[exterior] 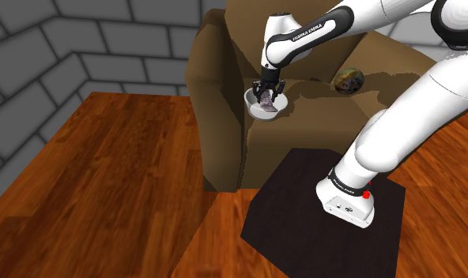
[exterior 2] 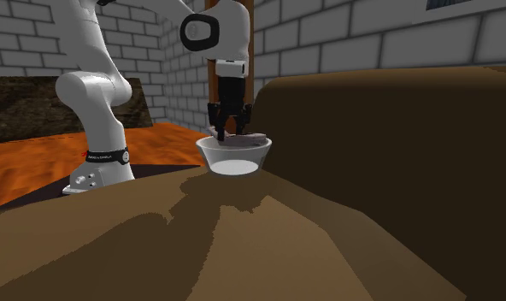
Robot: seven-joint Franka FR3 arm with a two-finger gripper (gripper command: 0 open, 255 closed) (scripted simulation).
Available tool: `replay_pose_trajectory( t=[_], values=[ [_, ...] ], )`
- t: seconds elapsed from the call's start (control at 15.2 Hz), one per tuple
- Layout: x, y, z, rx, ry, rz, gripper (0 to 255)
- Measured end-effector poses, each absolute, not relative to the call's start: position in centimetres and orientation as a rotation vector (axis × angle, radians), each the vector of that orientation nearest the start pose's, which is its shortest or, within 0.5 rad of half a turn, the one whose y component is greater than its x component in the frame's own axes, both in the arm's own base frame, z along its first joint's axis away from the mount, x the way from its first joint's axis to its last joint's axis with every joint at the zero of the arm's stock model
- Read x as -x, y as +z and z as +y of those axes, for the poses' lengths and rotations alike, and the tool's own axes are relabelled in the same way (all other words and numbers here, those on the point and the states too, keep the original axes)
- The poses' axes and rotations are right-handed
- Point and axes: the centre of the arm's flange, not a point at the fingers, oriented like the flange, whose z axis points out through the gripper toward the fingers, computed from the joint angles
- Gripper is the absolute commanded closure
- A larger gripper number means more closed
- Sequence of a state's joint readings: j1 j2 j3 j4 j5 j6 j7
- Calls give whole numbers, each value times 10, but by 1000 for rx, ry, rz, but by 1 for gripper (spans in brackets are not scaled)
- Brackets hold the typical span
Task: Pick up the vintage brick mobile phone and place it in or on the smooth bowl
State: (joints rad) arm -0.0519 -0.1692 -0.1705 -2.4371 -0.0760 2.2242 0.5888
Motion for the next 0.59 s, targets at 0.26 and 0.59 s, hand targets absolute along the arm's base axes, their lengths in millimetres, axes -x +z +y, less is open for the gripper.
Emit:
replay_pose_trajectory(
  t=[0.26,0.59],
  values=[
    [-447,380,-103,2952,61,1180,255],
    [-447,404,-104,2952,61,1180,255]
  ],
)
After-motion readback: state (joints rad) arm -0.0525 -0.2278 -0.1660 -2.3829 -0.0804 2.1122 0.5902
